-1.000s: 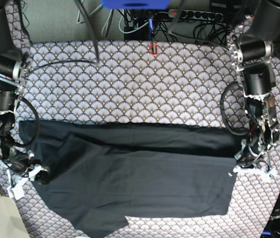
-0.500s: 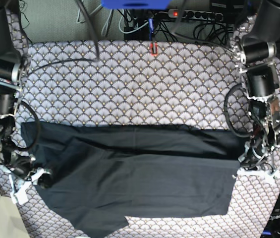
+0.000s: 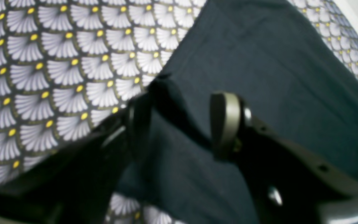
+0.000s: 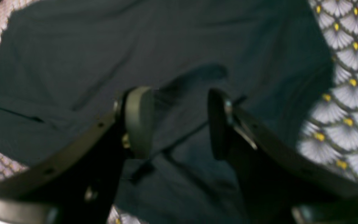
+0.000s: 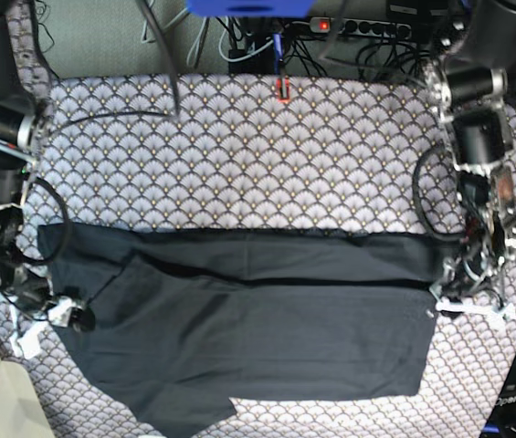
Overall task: Fold the T-shirt properly
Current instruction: 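Lower the folded edge onto the shirt and open both grippers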
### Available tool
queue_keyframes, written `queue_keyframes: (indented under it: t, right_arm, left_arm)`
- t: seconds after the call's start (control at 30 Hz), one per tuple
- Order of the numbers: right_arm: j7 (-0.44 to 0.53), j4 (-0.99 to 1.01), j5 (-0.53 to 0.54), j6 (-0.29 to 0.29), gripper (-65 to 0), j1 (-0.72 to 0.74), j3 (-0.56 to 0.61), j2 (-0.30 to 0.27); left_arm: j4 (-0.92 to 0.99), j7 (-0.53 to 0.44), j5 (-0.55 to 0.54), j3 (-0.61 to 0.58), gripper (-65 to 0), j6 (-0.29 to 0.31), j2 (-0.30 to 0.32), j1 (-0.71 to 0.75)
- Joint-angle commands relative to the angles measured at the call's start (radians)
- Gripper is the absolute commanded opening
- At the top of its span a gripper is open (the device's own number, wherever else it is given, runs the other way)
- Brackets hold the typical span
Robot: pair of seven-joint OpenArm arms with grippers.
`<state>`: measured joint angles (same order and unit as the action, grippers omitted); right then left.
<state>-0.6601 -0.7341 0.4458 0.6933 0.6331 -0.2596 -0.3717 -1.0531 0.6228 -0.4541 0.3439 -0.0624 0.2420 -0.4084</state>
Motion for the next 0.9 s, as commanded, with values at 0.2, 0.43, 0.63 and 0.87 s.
queue_keyframes:
  t: [0.2,0.43,0.63,0.87]
  right_arm:
    - [0.013,-0.022,0.021,0.005,-34.6,-0.074,-0.005,-0.118]
    - [0.016,-0.022,0.021,0.005,-34.8,-0.181,-0.011,-0.141]
    - [0.033,-0.103,0.021,0.005,-34.8,-0.276,-0.011,-0.118]
    - [0.035,-0.262,0.020,0.005,-34.8,-0.371,-0.011,-0.085]
  left_arm:
    - [-0.283,0.065,-0.004,0.010,-34.7,0.005,0.010,0.141]
    - [-0.410,0.056,-0.028,0.037,-34.6,0.005,0.007,0.282]
    - [-0.410,0.044,-0.110,0.099,-34.6,0.005,0.013,0.334]
    - [-0.384,0.044,-0.105,0.110,-34.6,0.005,0.013,0.351]
